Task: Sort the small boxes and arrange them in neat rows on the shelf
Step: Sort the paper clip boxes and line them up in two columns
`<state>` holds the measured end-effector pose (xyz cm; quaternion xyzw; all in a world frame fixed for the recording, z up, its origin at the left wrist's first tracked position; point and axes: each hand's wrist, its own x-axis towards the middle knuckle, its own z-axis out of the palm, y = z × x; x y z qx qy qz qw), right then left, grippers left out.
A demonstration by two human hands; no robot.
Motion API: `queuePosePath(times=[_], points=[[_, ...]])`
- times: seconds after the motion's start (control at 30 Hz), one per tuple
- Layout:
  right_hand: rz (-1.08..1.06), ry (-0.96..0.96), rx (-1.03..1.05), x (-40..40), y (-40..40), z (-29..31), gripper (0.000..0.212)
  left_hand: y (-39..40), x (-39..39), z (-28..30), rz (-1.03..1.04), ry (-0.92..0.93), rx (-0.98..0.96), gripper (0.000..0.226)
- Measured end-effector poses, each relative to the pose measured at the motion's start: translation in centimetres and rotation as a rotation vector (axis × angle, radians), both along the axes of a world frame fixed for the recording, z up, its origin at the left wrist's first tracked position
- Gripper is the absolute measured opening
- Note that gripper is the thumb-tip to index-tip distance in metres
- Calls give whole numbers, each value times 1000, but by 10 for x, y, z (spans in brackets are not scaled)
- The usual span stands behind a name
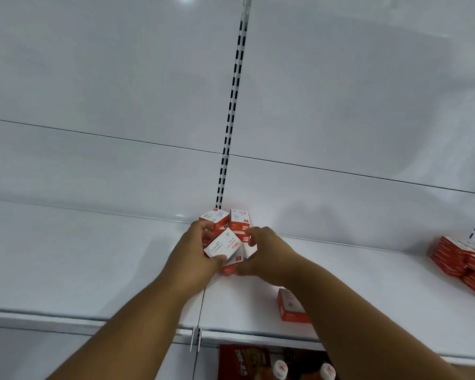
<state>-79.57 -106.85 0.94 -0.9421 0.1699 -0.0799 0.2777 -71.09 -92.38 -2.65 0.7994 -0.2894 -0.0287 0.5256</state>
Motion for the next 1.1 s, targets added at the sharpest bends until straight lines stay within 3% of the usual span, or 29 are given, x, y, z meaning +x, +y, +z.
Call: queuePosePath(times=[0.13, 0.4, 0.57, 0.73, 0.9, 1.0, 1.1], points=[[-9, 44, 7, 0, 7, -2, 67, 0, -1, 0, 10, 60, -5, 54], [-12, 134, 339, 0, -2, 6, 50, 4, 3, 3, 43, 258, -215, 55], [-90, 52, 422, 2, -4, 4, 39, 3, 1, 4, 55, 244, -197, 28], [-130, -134, 413, -26, -27, 10, 23, 0, -4, 6, 87, 255, -160, 14], [-192, -191, 388, -69, -68, 7, 25, -19, -30, 12, 75, 243, -113, 8], [-240, -168, 324, -89, -86, 4, 23, -38, -54, 16, -105, 353, -167, 32], [-240, -106, 239, -105, -102, -1, 22, -55, -71, 15, -125, 253, -42, 36]])
